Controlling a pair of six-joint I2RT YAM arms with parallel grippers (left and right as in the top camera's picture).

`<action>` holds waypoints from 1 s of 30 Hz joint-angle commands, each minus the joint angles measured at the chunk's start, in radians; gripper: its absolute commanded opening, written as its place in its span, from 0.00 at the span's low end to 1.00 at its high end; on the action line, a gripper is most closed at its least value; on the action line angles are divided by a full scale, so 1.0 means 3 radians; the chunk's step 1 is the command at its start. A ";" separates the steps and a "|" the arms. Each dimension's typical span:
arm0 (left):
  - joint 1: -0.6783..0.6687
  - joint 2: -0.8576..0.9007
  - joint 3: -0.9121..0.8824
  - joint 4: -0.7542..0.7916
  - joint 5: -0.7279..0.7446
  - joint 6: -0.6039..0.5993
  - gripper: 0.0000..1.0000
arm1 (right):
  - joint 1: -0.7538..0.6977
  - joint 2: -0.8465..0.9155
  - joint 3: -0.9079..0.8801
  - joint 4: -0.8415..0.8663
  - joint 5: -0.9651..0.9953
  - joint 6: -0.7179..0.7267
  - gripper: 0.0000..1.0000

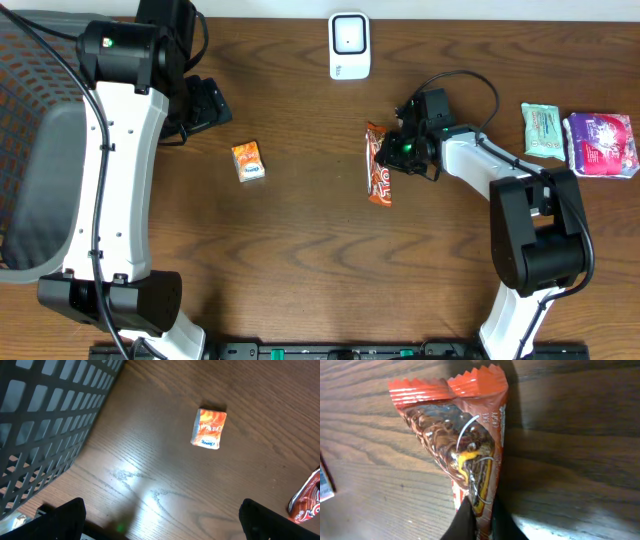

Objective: Scan the item barcode
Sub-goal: 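Hold the chocolate bar up to the white scanner, then carry the chocolate bar right and place it on the packs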

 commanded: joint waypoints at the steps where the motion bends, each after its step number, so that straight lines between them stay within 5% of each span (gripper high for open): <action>1: 0.0001 -0.0005 0.0013 -0.0177 -0.0018 -0.0003 0.98 | 0.0025 0.0163 -0.0031 -0.0071 -0.0078 0.0014 0.01; 10: 0.0001 -0.0005 0.0013 -0.0177 -0.0018 -0.0003 0.98 | -0.0036 -0.0052 0.0879 0.0015 -0.0276 0.0267 0.01; 25: 0.0001 -0.0005 0.0013 -0.0177 -0.0018 -0.0003 0.98 | 0.0197 0.0304 0.1152 0.2364 0.0966 0.1712 0.01; 30: 0.0001 -0.0005 0.0013 -0.0177 -0.0018 -0.0003 0.98 | 0.0249 0.0782 0.1612 0.2464 0.1006 0.1948 0.01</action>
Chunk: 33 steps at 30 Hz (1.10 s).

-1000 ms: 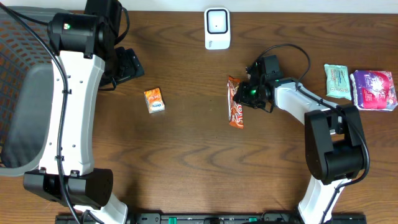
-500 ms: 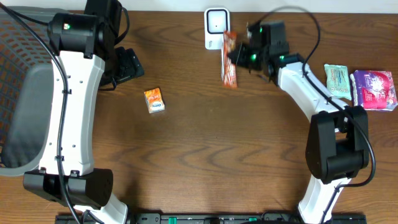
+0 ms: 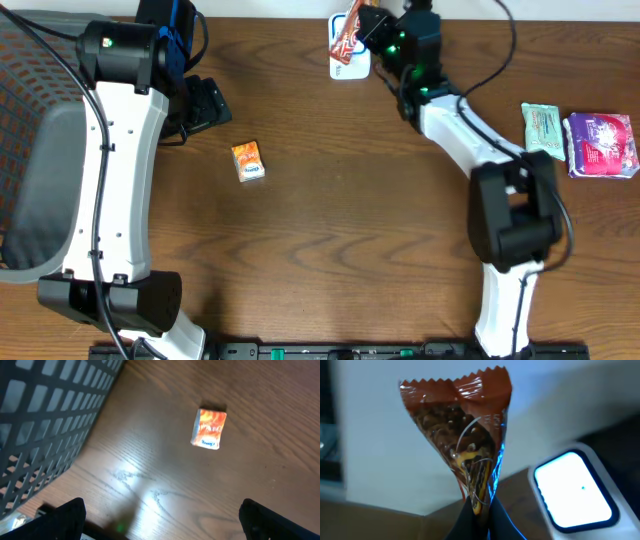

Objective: Scan the item barcode
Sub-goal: 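Carry the chocolate bar right and place it on the packs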

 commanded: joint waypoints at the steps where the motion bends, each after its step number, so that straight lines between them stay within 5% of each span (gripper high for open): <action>1: 0.0001 -0.0005 0.0013 -0.0177 -0.0018 -0.0003 0.98 | 0.0047 0.0393 0.0463 -0.0116 0.0146 0.0234 0.01; 9: 0.0001 -0.0005 0.0013 -0.0177 -0.0018 -0.0003 0.98 | -0.0067 0.0427 0.1317 -0.1102 0.0145 -0.0472 0.01; 18: 0.0001 -0.0005 0.0013 -0.0177 -0.0018 -0.0003 0.98 | -0.0963 0.0215 0.2387 -0.3660 0.0234 -0.1701 0.01; 25: 0.0001 -0.0005 0.0013 -0.0177 -0.0018 -0.0003 0.98 | -0.1709 0.0228 0.2282 -0.4805 0.0323 -0.3143 0.01; 33: 0.0001 -0.0005 0.0013 -0.0177 -0.0018 -0.0003 0.98 | -0.2014 0.0228 0.1793 -0.4941 0.1255 -0.3260 0.01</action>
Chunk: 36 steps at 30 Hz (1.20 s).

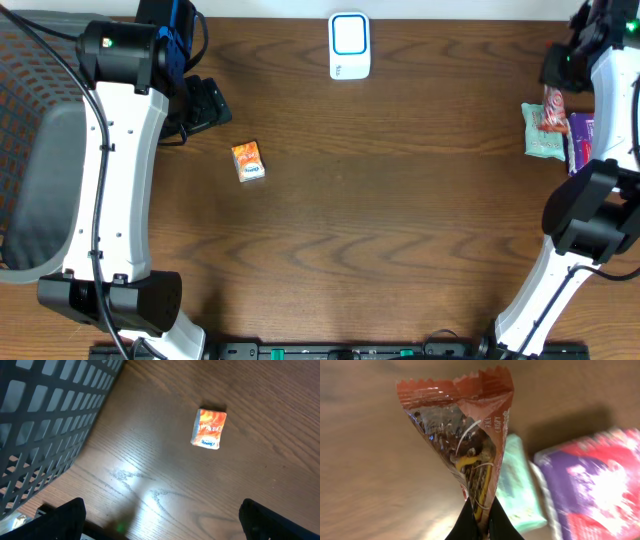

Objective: Scan the item barcode
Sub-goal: 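Carry the chocolate bar right and place it on the packs, then reach the right gripper to the orange tissue packet and grasp it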

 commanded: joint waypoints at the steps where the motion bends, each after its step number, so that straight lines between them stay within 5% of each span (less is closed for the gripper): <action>1: 0.0001 -0.0005 0.0013 -0.0177 -0.0019 -0.0004 0.98 | -0.0088 -0.0057 -0.0256 0.0022 0.0645 -0.0187 0.01; 4: 0.0001 -0.0005 0.0013 -0.0177 -0.0019 -0.0004 0.98 | -0.0130 -0.0056 -0.0408 0.0079 0.0977 -0.0184 0.01; 6: 0.0001 -0.0005 0.0013 -0.0177 -0.0019 -0.0004 0.98 | -0.0173 -0.0056 -0.0556 0.0125 0.0997 -0.0183 0.26; 7: 0.0001 -0.0005 0.0013 -0.0177 -0.0019 -0.0004 0.98 | -0.0179 -0.0056 -0.0587 0.0125 0.0985 -0.0182 0.46; 8: 0.0001 -0.0005 0.0013 -0.0177 -0.0019 -0.0004 0.98 | -0.0184 -0.0056 -0.0636 0.0126 0.0968 -0.0167 0.78; 11: 0.0001 -0.0005 0.0013 -0.0177 -0.0019 -0.0004 0.98 | -0.0182 -0.0058 -0.0654 0.0093 0.0875 -0.0120 0.97; 20: 0.0001 -0.0005 0.0013 -0.0177 -0.0019 -0.0004 0.98 | -0.0014 -0.0350 -0.0057 -0.0239 -0.0203 0.0029 0.99; 28: 0.0001 -0.0005 0.0013 -0.0177 -0.0019 -0.0004 0.98 | 0.0640 -0.0621 -0.0113 -0.0238 -0.2326 0.0028 0.99; 36: 0.0001 -0.0005 0.0013 -0.0177 -0.0019 -0.0004 0.98 | 0.1774 -0.0538 -0.0642 0.0431 -0.2496 0.0678 0.99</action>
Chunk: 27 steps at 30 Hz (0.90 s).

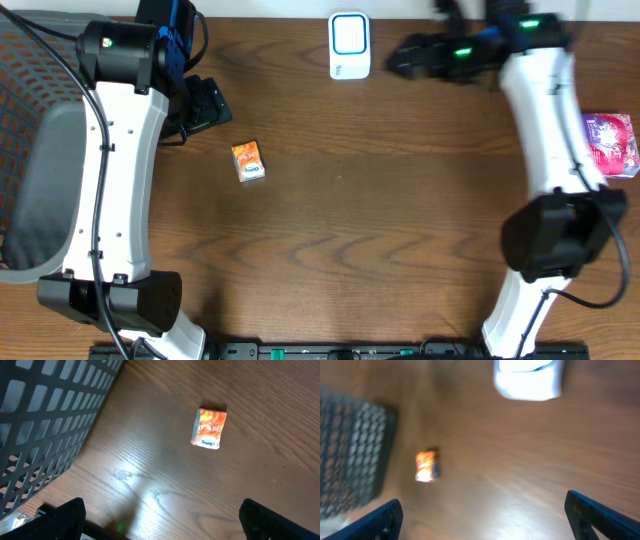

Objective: Scan the item barcode
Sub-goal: 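Reach the right gripper to the orange tissue packet and grasp it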

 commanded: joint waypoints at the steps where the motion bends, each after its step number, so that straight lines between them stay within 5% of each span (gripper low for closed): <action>1: 0.0001 -0.0005 0.0013 -0.0177 -0.0019 -0.0004 0.98 | 0.0456 0.0067 -0.0270 0.0388 -0.0201 0.0552 0.99; 9: 0.0001 -0.0005 0.0013 -0.0177 -0.0019 -0.0004 0.98 | 0.1164 0.0362 -0.0954 0.1797 -0.0145 0.1439 0.95; 14: 0.0001 -0.0005 0.0013 -0.0177 -0.0019 -0.0004 0.98 | 0.1457 0.0591 -0.0994 0.2052 0.0018 0.1708 0.92; 18: 0.0001 -0.0005 0.0013 -0.0177 -0.0019 -0.0004 0.98 | 0.1579 0.0788 -0.0994 0.2293 0.0116 0.1960 0.79; 27: 0.0001 -0.0005 0.0013 -0.0177 -0.0019 -0.0004 0.98 | 0.1723 0.1170 -0.0994 0.2387 0.0050 0.2162 0.68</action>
